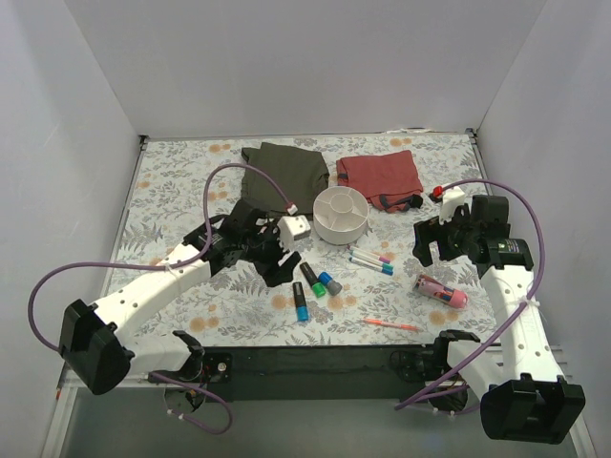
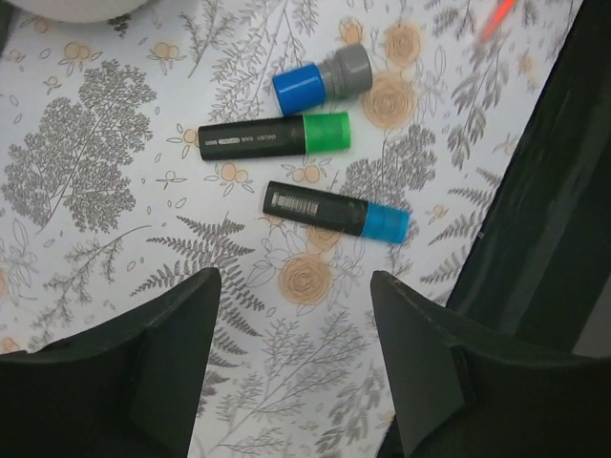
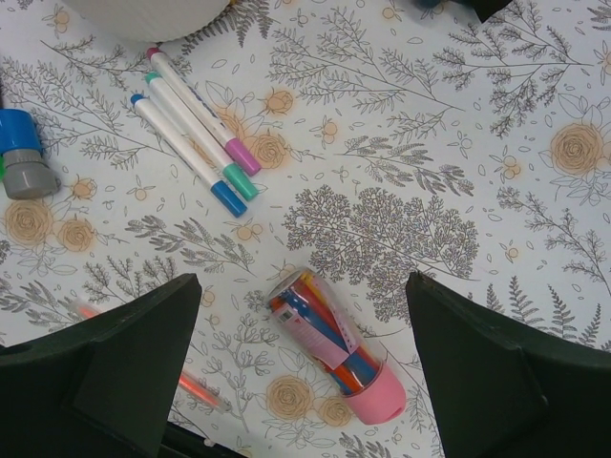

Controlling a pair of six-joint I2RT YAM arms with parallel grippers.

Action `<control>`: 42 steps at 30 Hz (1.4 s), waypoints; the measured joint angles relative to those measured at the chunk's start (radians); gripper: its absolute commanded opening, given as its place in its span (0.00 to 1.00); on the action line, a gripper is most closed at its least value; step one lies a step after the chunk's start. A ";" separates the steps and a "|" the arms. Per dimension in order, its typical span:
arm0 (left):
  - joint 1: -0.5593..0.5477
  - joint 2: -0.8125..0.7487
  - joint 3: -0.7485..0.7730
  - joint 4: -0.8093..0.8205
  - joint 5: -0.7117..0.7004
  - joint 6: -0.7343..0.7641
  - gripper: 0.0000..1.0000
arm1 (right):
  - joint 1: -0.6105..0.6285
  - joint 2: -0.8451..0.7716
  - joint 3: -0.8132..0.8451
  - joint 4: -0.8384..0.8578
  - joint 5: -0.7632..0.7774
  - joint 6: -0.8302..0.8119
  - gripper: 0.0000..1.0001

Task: Sort the stationery into containers
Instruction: Pick up the pen from the center of the board.

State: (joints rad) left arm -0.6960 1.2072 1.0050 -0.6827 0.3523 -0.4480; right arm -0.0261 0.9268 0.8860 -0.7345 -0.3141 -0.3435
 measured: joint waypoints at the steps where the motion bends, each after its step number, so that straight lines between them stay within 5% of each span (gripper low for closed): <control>1: -0.002 0.003 -0.016 -0.004 0.023 0.091 0.63 | 0.000 -0.002 0.000 0.000 0.002 -0.001 0.98; 11: 0.007 -0.007 -0.209 -0.109 0.190 1.076 0.61 | 0.000 -0.019 -0.001 0.000 -0.002 -0.048 0.96; 19: 0.007 0.134 -0.194 -0.151 0.287 1.552 0.63 | 0.000 -0.003 -0.001 -0.001 -0.003 -0.067 0.96; 30: 0.005 0.278 -0.144 -0.160 0.314 1.850 0.59 | 0.000 -0.003 -0.001 -0.001 -0.001 -0.083 0.96; 42: -0.062 0.378 -0.052 -0.245 0.318 1.905 0.52 | 0.000 0.007 -0.001 -0.001 -0.001 -0.087 0.96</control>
State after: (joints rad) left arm -0.7578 1.5848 0.9531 -0.9272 0.6701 1.4570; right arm -0.0261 0.9340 0.8852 -0.7353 -0.3149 -0.4309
